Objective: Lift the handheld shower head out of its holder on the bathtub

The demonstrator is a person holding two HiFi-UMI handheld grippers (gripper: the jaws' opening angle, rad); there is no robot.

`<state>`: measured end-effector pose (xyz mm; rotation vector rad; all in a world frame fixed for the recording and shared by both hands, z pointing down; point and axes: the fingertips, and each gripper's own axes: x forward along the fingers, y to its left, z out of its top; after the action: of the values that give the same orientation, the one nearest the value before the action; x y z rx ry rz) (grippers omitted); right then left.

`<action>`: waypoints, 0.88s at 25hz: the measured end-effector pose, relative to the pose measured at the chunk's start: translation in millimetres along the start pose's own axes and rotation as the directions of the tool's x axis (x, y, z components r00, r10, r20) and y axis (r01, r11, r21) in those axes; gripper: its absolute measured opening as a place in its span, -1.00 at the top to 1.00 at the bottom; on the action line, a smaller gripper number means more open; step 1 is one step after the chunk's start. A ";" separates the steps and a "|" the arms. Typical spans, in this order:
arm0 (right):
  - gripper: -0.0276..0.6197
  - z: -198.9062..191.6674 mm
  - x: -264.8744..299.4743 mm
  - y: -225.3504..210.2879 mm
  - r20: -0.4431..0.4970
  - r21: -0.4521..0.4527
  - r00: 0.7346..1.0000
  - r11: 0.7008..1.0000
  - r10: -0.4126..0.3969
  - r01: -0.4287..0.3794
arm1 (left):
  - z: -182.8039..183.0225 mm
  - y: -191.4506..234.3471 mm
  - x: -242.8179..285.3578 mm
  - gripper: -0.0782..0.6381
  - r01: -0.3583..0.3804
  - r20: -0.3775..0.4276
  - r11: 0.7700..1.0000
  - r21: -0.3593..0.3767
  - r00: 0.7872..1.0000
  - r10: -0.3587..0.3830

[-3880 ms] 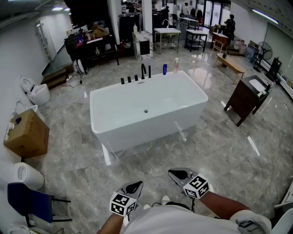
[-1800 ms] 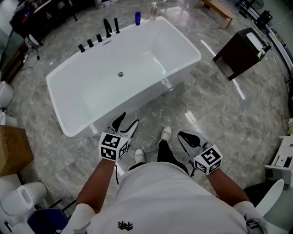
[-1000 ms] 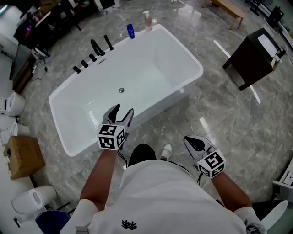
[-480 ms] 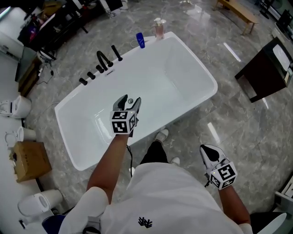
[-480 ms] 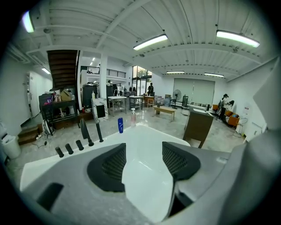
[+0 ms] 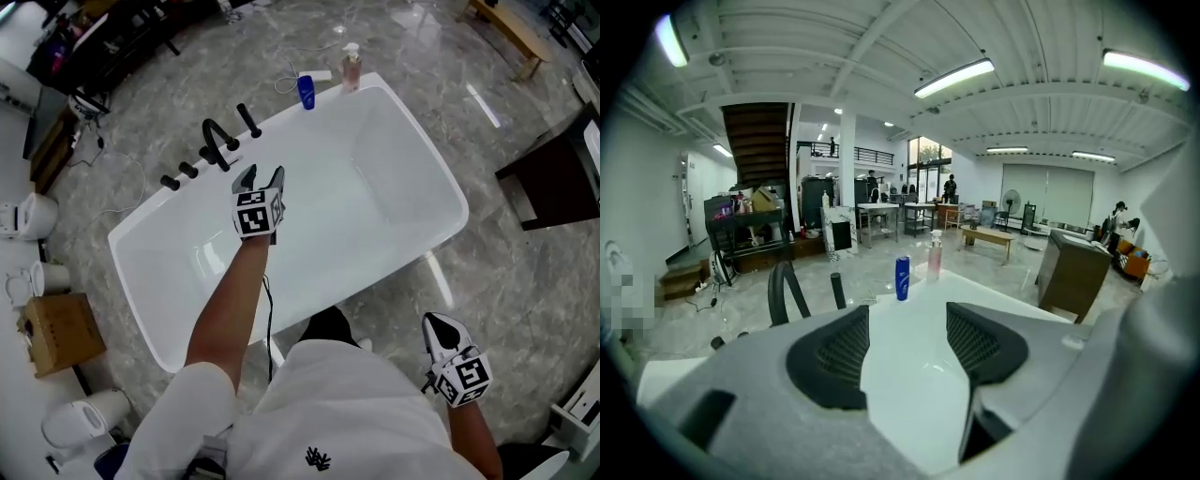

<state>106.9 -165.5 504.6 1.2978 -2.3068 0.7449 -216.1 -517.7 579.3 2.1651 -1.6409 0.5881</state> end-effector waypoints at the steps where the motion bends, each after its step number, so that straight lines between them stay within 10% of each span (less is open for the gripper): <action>1: 0.87 3.2 7.3 -3.1 -0.009 0.004 1.000 1.000 -0.006 0.006 | 3.2 10.1 14.7 0.05 -0.012 -0.002 1.000 0.000 1.000 0.012; 22: 0.87 22.5 194.1 -54.0 -0.348 -0.017 0.935 0.997 0.061 -0.071 | 2.1 146.5 224.2 0.04 -0.160 -0.114 0.984 -0.072 0.982 0.151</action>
<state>55.8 -330.4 610.8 0.9862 -2.0736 0.8804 -303.7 -739.6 700.9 1.9250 -1.7544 0.6595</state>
